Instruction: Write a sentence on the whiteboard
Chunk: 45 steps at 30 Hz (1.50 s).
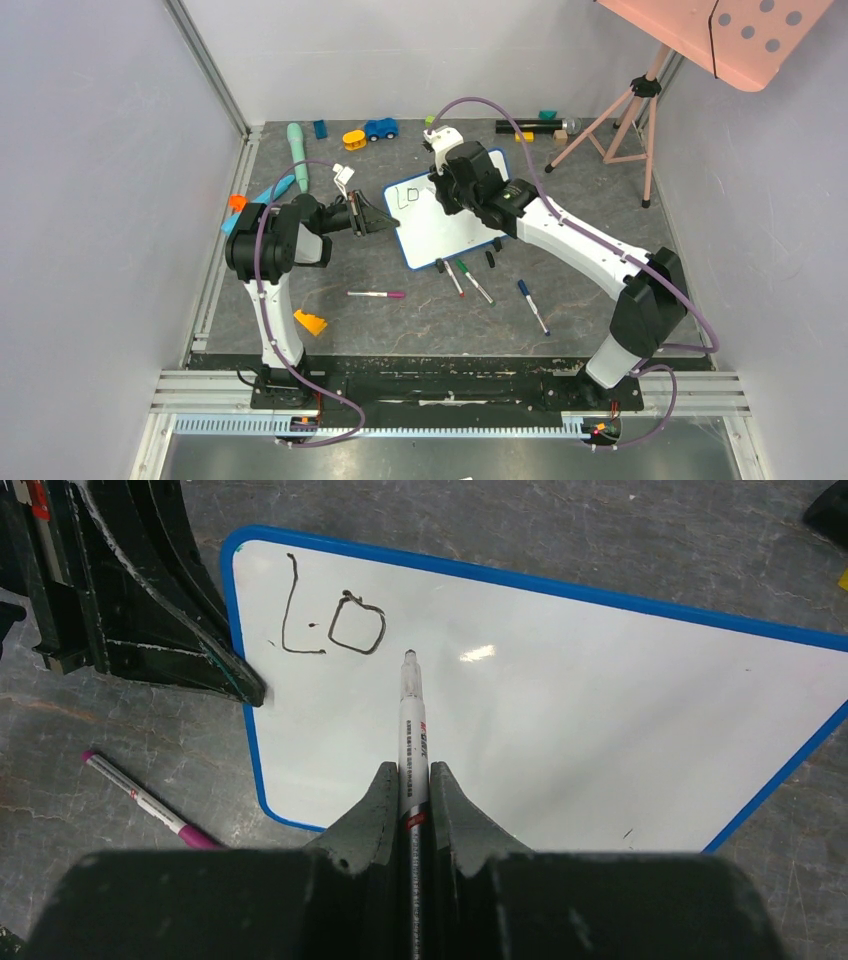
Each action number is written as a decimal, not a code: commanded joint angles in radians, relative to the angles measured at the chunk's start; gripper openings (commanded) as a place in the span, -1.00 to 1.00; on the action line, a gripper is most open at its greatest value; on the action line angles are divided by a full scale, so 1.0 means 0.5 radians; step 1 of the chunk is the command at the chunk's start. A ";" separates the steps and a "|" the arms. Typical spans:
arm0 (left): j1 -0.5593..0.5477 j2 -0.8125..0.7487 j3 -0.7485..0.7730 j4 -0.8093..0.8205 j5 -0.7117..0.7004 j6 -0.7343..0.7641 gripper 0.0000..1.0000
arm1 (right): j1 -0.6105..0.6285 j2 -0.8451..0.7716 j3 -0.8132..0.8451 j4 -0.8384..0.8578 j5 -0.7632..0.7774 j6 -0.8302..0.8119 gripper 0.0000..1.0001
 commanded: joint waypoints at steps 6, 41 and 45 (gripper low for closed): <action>-0.017 -0.066 -0.043 0.092 0.132 0.023 -0.96 | -0.005 -0.087 -0.014 0.097 0.073 0.002 -1.00; -0.014 -0.044 -0.026 0.092 0.132 -0.005 -0.93 | -0.003 0.091 0.156 0.071 -0.021 -0.006 -1.00; -0.013 -0.047 -0.026 0.092 0.135 -0.005 -0.94 | -0.003 0.119 0.183 0.070 -0.013 -0.004 -1.00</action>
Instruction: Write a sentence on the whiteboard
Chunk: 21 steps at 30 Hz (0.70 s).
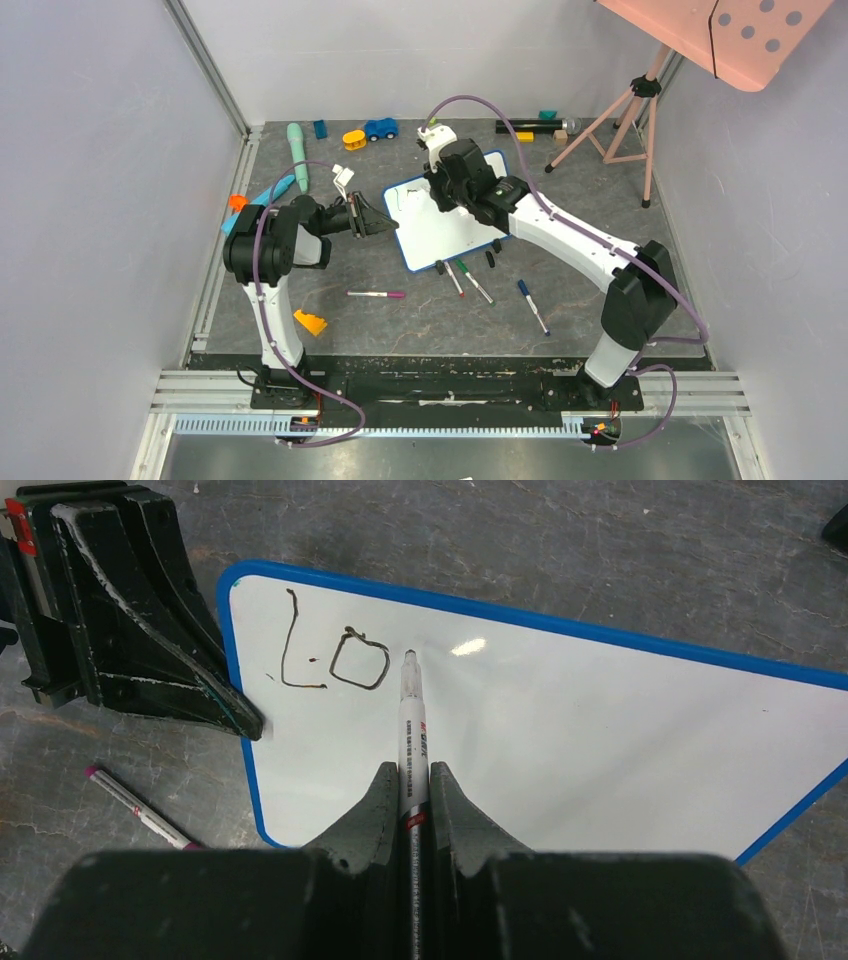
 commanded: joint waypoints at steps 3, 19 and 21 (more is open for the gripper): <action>-0.013 0.008 0.028 0.096 0.122 -0.042 -0.96 | -0.002 0.042 0.129 0.028 0.004 -0.003 -1.00; -0.013 0.012 0.031 0.095 0.128 -0.045 -0.96 | 0.000 0.091 0.144 0.009 -0.014 0.004 -1.00; -0.013 0.010 0.029 0.095 0.129 -0.041 -0.96 | -0.002 0.102 0.147 0.003 -0.009 0.010 -1.00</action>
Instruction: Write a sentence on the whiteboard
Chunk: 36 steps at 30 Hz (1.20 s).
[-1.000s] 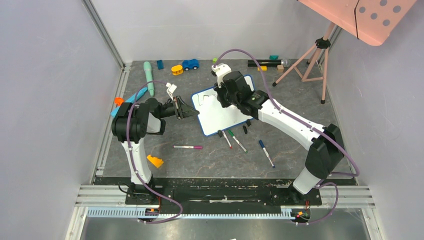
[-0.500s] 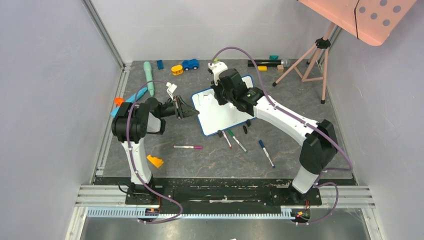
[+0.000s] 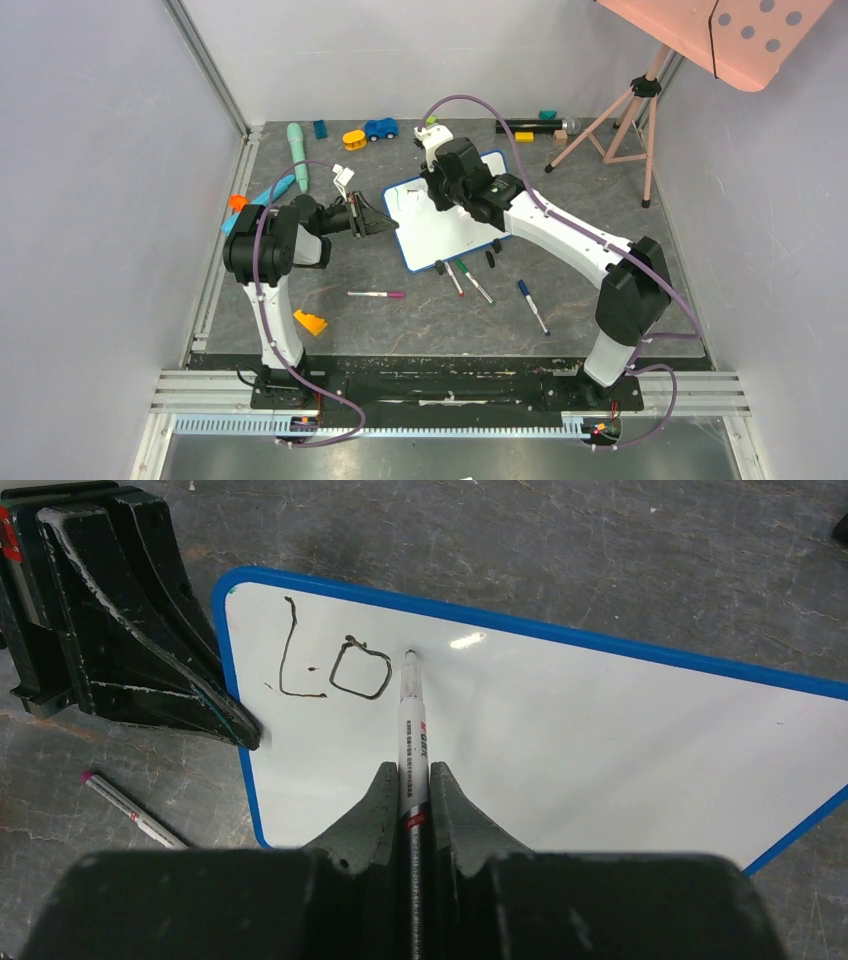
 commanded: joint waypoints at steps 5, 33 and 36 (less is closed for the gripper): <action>-0.013 0.008 0.022 0.097 0.121 -0.040 -0.96 | -0.001 0.043 0.097 -0.007 0.013 0.018 -1.00; -0.013 0.014 0.022 0.096 0.122 -0.042 -0.96 | -0.001 -0.038 -0.076 -0.056 0.096 0.035 -1.00; -0.016 0.013 0.022 0.096 0.121 -0.043 -0.96 | -0.004 -0.017 -0.039 -0.060 0.121 0.034 -1.00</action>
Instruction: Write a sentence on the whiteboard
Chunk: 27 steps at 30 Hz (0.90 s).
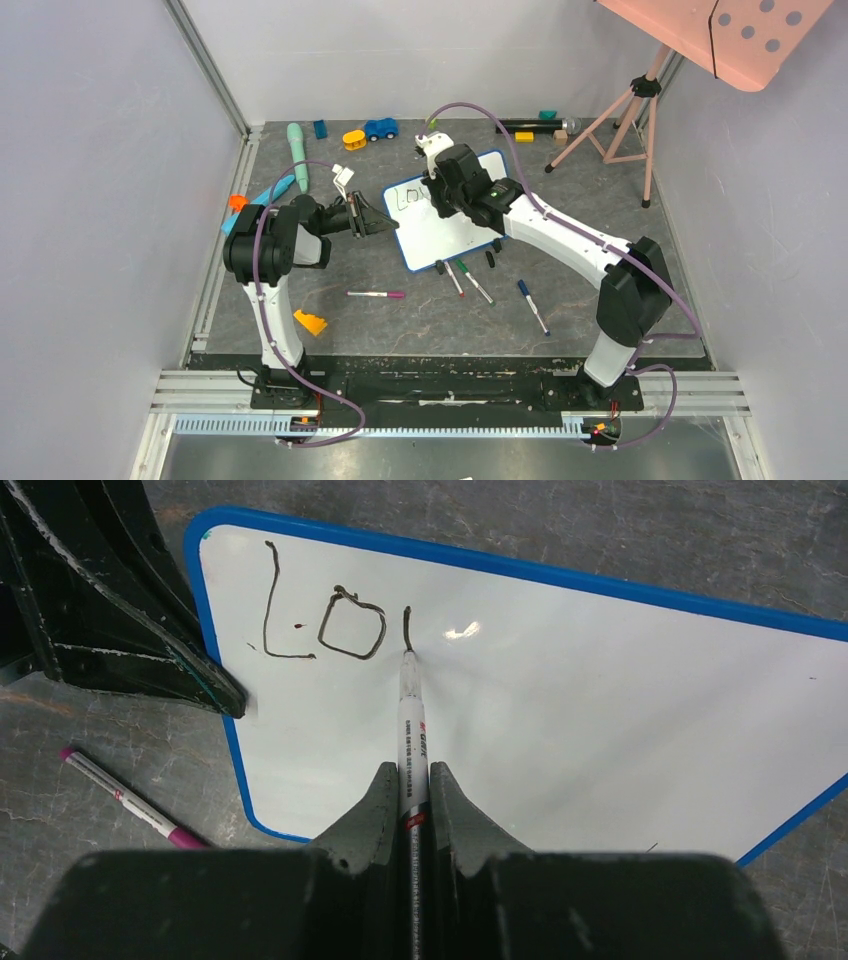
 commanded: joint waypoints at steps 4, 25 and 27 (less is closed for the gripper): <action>-0.016 0.015 0.025 0.102 0.131 -0.044 -0.96 | -0.011 0.020 0.091 -0.026 0.112 0.001 -1.00; -0.016 0.022 0.045 0.102 0.145 -0.055 -0.96 | -0.044 0.094 0.283 -0.056 0.101 -0.030 -1.00; -0.016 0.021 0.044 0.102 0.141 -0.053 -0.96 | -0.045 0.066 0.261 -0.059 0.084 -0.020 -1.00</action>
